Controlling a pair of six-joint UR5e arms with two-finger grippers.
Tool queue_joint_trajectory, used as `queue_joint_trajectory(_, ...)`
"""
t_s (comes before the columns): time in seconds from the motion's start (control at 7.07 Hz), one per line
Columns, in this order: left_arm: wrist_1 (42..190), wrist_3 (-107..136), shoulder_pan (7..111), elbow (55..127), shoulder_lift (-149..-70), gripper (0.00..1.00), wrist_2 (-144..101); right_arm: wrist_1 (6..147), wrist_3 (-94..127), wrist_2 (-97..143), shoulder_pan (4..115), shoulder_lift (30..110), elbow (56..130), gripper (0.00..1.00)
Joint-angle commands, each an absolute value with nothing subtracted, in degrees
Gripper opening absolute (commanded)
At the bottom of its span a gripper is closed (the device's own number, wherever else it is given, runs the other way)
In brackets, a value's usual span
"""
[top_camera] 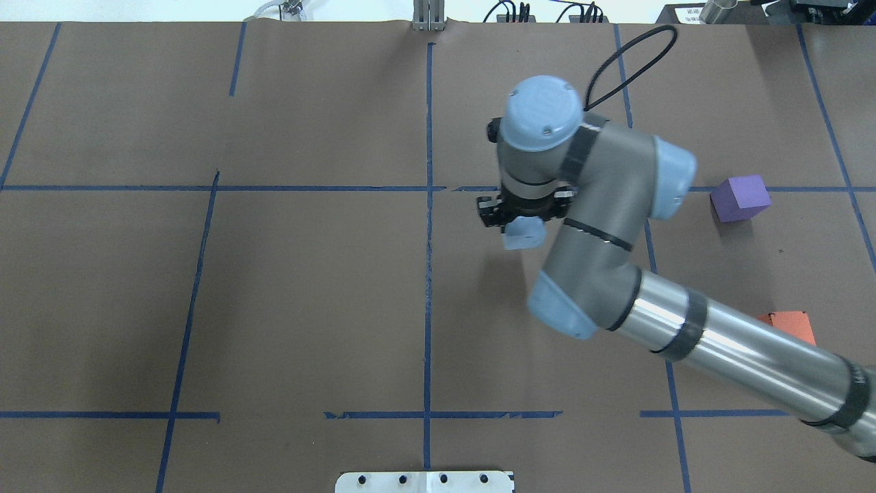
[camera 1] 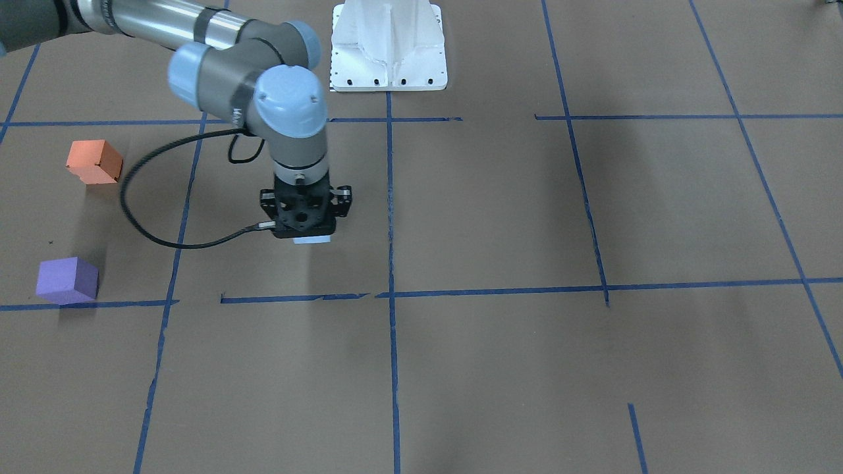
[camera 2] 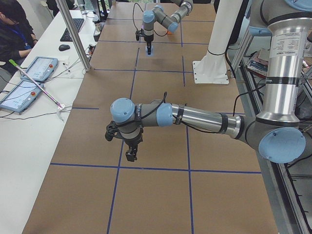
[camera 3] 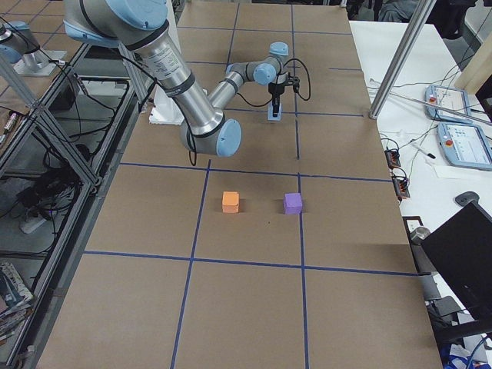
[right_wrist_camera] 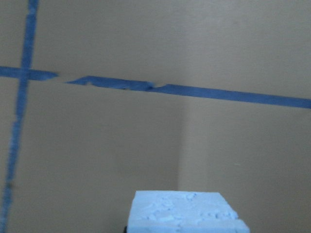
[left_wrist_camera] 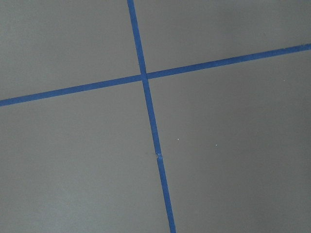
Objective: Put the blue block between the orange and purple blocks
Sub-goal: 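Carry the light blue cube with the right gripper toward the purple cube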
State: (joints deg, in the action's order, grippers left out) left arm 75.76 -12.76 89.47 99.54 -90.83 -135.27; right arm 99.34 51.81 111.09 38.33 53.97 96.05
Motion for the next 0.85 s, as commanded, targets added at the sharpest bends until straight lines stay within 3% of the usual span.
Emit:
queue_joint_trajectory(0.0, 76.5, -12.8, 89.5, 100.2, -89.4, 1.0, -135.3, 101.3, 33.0, 115.7, 48.6, 70.2, 107.1, 0.26)
queue_joint_trajectory(0.28, 77.0, -12.7, 89.5, 100.4, -89.3, 1.0, -135.3, 98.0, 25.2, 120.1, 55.5, 81.9, 110.4, 0.27)
queue_joint_trajectory(0.42, 77.0, -12.7, 89.5, 100.4, -89.3, 1.0, -135.3, 85.6, 25.6, 121.3, 56.5, 90.0, 109.7, 0.27)
queue_joint_trajectory(0.71, 77.0, -12.7, 89.5, 100.2, -89.4, 1.0, -135.3, 75.8, 27.3, 123.0, 57.8, 96.1, 106.3, 0.28)
